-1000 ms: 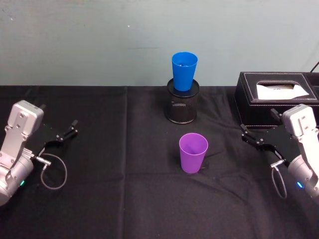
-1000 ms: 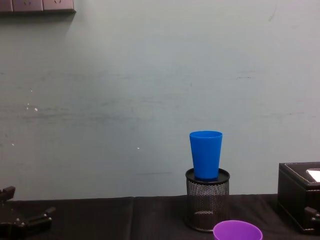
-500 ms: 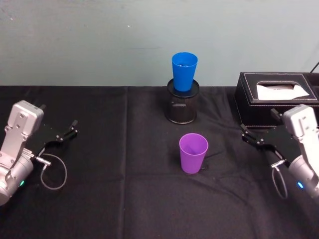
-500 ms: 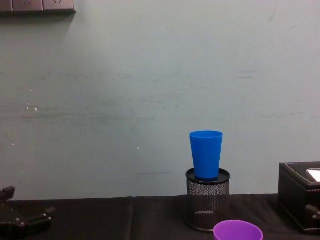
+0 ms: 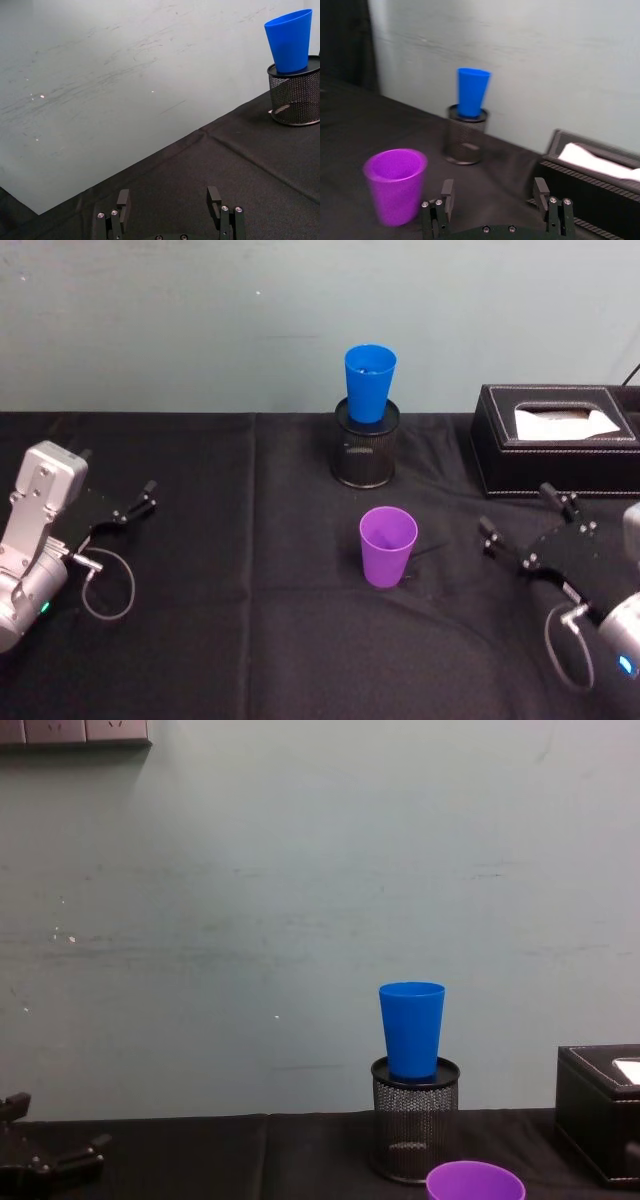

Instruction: Pick up one cup with a gripper and tap it against the other cup.

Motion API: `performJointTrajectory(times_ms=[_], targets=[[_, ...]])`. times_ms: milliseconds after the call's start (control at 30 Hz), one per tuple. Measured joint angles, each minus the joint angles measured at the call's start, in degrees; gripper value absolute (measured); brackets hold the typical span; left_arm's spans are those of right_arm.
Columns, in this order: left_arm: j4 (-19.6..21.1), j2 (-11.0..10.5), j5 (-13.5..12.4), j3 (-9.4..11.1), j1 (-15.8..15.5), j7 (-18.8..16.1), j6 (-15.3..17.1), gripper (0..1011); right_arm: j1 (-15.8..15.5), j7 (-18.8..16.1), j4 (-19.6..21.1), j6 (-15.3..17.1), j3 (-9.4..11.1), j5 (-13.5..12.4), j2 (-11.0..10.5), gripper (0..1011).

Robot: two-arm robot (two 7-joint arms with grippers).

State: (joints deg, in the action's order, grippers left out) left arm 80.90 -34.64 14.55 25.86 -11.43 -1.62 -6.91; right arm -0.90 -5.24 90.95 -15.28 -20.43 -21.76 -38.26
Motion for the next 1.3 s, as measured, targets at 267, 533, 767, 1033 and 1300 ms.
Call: performJointTrajectory(times_ms=[267,533,767,1033,1300], targets=[[0.0,0.0,0.0,0.0,0.0,0.0,0.0,1000,-2.23,-6.38,-0.76,-2.47,-2.25,-2.76,2.08,1000],[0.0,0.0,0.0,0.0,0.0,0.0,0.0,1000,1.66,-9.57,-4.99,-0.65,-5.33,-0.96,6.42,1000],[0.0,0.0,0.0,0.0,0.0,0.0,0.0,1000,6.17,-11.29,-9.3,0.68,-6.37,0.63,9.86,1000],[0.0,0.0,0.0,0.0,0.0,0.0,0.0,1000,10.37,-13.84,-14.49,1.07,-6.49,0.66,13.3,1000],[0.0,0.0,0.0,0.0,0.0,0.0,0.0,1000,13.29,-15.94,-18.08,0.97,-6.22,0.85,15.95,1000]])
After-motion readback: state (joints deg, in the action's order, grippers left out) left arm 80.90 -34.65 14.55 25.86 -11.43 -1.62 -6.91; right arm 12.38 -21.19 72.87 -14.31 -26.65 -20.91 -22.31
